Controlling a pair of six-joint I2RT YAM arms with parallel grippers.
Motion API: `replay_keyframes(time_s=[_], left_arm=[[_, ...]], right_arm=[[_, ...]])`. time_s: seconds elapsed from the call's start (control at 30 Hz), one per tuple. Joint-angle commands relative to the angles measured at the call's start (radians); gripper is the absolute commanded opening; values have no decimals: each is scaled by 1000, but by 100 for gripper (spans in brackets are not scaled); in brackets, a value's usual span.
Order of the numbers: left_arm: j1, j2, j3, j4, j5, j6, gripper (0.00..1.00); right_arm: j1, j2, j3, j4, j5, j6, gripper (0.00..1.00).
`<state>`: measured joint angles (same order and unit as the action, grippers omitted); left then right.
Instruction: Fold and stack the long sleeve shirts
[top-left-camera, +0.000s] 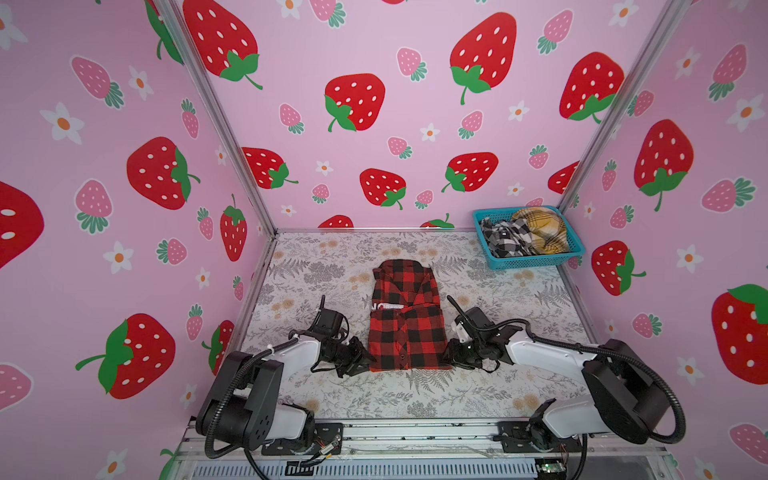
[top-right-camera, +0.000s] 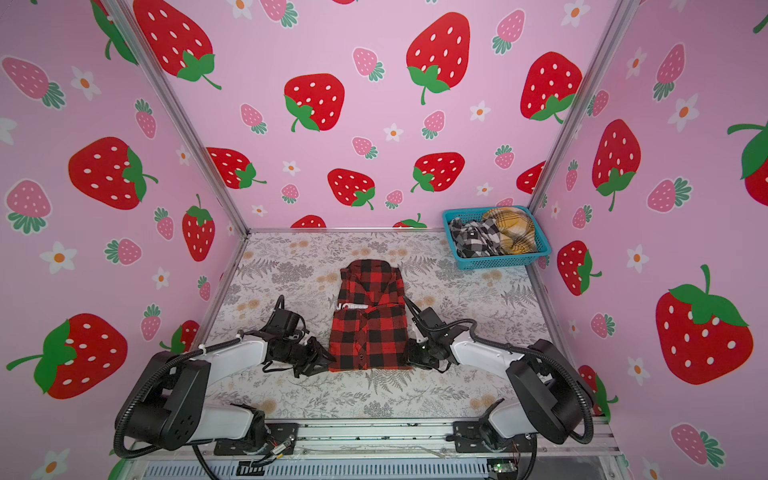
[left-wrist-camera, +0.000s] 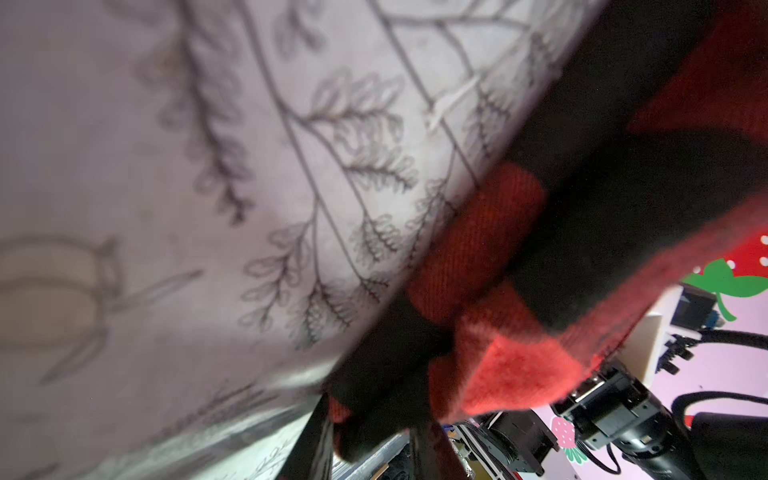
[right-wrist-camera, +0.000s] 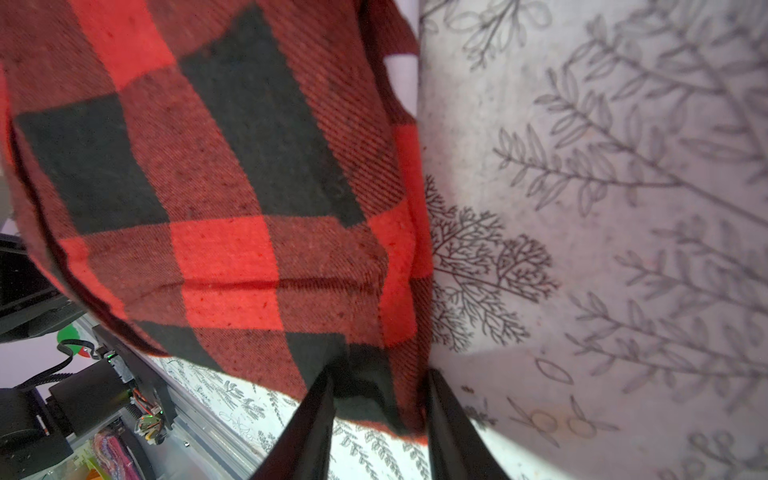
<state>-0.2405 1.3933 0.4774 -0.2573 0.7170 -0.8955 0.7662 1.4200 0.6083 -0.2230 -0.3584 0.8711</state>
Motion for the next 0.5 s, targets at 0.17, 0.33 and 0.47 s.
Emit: replay_keyframes(time_s=[0.17,0.33,0.47], left_arm=[[-3,53,5,19,-78,6,26],[-3,87,29,24,-79,22,17],[-5,84,36,12,-83,30,8]], right_arm=[[10,33,-31,20,5,21,37],[10,73,-5,24,-1,9,31],[10,72,34,-10,22,-11,12]])
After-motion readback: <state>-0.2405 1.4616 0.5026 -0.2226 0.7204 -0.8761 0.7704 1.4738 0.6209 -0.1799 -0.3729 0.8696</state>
